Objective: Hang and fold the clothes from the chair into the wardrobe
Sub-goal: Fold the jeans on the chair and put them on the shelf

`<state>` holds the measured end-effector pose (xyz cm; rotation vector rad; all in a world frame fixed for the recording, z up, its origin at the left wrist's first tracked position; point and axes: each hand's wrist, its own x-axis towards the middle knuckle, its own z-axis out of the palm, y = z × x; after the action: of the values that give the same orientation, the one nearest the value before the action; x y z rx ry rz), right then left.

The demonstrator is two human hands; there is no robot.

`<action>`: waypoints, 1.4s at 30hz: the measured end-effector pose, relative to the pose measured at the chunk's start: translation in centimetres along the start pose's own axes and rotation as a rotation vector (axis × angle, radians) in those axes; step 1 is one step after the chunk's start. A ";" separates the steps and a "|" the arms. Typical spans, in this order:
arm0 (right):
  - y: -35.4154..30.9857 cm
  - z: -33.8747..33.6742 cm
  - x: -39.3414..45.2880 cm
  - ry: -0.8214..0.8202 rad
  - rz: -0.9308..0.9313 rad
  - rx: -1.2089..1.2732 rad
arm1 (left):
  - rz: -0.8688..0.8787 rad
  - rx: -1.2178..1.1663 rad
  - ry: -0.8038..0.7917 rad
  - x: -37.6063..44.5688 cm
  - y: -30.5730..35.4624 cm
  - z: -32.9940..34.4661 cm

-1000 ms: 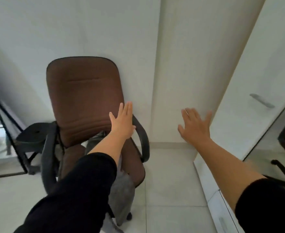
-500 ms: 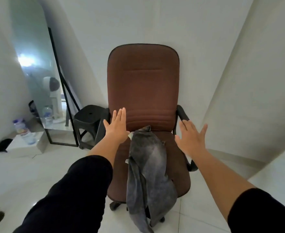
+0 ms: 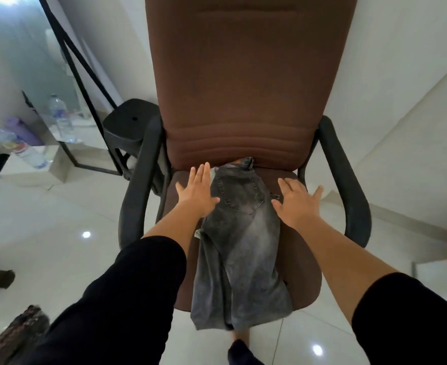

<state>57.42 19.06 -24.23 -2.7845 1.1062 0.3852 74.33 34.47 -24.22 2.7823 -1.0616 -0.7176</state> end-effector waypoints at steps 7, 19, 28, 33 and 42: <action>0.1 8.7 8.9 -0.261 0.003 0.101 | -0.169 -0.086 -0.203 9.0 -0.5 7.6; -0.5 13.7 15.8 -0.301 0.090 0.327 | -0.338 -0.326 -0.158 16.7 -0.7 11.9; -1.0 10.1 14.6 -0.257 0.098 0.616 | -0.353 -0.569 -0.171 15.0 -0.6 8.3; -1.3 6.2 12.6 -0.282 0.175 0.741 | -0.245 -0.876 -0.269 12.1 0.7 6.4; -2.2 1.8 12.8 -0.135 0.306 0.904 | 0.159 -0.656 -0.503 7.5 4.7 7.7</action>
<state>67.58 12.65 -29.52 -1.7909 1.2578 0.0560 72.85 26.76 -32.89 1.9843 -0.8706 -1.4707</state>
